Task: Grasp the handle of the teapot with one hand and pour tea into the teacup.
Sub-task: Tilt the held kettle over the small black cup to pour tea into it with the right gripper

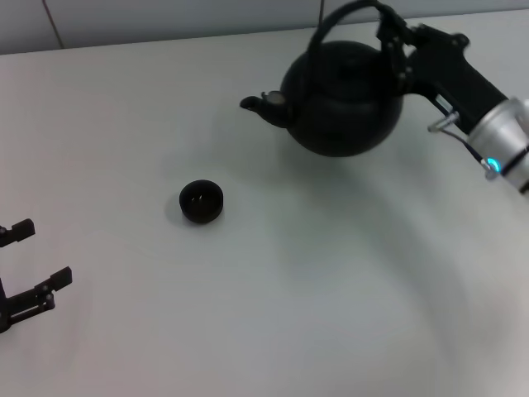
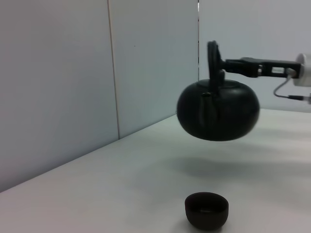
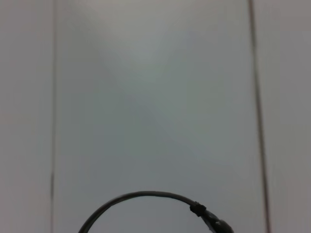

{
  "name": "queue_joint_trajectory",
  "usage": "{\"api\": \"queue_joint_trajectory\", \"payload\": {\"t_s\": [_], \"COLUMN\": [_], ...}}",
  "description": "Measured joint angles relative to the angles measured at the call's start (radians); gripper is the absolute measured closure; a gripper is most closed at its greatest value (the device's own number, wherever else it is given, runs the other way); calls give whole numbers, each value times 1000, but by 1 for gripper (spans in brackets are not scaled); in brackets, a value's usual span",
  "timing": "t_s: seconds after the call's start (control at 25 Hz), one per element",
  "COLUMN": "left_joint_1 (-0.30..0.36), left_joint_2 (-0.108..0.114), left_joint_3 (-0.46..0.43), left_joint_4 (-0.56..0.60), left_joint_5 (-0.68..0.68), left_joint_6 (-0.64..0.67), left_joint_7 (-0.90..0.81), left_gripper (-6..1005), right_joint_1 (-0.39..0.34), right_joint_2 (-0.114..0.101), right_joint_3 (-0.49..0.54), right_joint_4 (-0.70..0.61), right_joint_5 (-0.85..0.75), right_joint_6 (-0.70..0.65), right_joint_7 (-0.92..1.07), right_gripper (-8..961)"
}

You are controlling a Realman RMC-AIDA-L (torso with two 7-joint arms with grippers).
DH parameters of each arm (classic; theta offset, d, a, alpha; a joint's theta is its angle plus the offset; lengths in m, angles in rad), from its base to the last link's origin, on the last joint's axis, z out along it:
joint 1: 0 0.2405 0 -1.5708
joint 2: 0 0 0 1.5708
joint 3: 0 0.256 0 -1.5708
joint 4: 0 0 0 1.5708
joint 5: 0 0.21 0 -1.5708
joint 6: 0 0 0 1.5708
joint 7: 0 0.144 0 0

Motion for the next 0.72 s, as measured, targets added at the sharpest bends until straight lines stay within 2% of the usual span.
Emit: {"api": "queue_joint_trajectory", "payload": {"t_s": [0.24,0.4,0.72], "left_joint_1": [2,0,-4], "left_joint_2": [-1,-3,-5], "left_joint_3": [0,0,0], "left_joint_4": [0,0,0], "left_joint_5": [-3,1,2], "left_joint_6": [4,4,5], "left_joint_7": [1,1,1], "left_gripper": [159,160,162], "right_joint_1": [105,159,193], "right_joint_2": [-4,-6,-2], "right_joint_3": [-12,-86,-206], "right_joint_4": [-97,-123,-156], "right_joint_5": [-121,-131,-132], "right_joint_6": [69,114,133], "right_joint_7": [77,85,75], "right_gripper": [872,871,871]}}
